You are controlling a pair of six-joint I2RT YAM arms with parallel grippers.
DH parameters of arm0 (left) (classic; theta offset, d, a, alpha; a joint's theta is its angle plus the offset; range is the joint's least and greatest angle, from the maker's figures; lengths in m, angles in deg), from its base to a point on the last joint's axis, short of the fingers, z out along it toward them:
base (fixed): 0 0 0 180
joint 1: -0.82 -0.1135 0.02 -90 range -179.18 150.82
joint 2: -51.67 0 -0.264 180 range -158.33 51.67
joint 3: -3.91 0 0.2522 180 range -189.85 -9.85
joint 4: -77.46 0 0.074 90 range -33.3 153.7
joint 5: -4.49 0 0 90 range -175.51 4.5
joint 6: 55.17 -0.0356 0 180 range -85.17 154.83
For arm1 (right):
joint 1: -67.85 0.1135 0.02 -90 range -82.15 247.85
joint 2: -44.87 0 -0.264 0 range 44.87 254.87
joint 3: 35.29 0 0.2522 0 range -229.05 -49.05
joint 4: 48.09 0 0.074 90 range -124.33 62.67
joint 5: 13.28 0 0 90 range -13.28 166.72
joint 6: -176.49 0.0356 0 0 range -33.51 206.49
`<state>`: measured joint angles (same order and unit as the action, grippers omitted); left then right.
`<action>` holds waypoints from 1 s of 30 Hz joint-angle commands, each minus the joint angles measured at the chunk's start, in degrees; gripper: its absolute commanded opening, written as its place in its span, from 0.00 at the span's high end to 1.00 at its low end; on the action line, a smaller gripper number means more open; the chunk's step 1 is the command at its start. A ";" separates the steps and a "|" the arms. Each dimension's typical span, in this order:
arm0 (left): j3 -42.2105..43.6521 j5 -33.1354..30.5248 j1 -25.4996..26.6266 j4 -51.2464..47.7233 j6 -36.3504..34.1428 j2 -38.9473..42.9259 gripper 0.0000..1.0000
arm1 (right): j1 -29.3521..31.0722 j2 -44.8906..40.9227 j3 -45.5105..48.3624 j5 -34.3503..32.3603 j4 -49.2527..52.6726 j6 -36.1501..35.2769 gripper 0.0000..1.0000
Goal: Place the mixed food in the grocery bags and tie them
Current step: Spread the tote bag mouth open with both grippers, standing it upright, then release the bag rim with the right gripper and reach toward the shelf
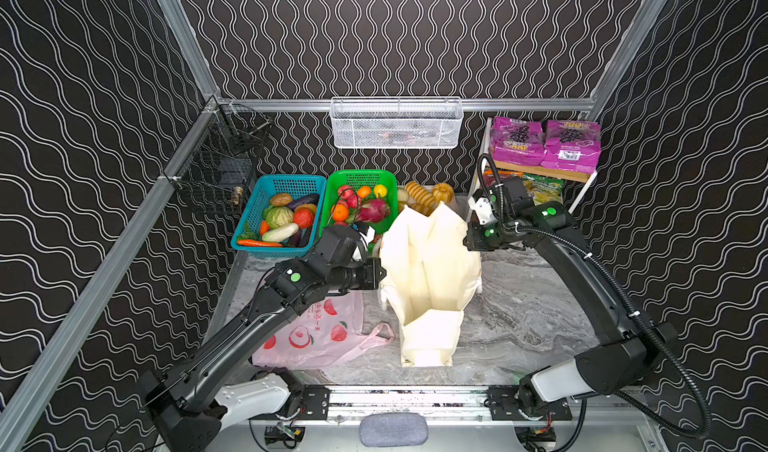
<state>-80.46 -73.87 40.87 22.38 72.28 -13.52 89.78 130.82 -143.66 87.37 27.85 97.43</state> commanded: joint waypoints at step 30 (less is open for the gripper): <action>-7.20 -6.01 -1.15 -4.98 -9.49 -8.30 1.00 | -16.70 -19.13 26.94 -20.81 -33.20 12.29 0.20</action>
<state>-87.72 -80.77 39.85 18.95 62.95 -22.61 74.96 112.16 -122.13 68.62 5.70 106.37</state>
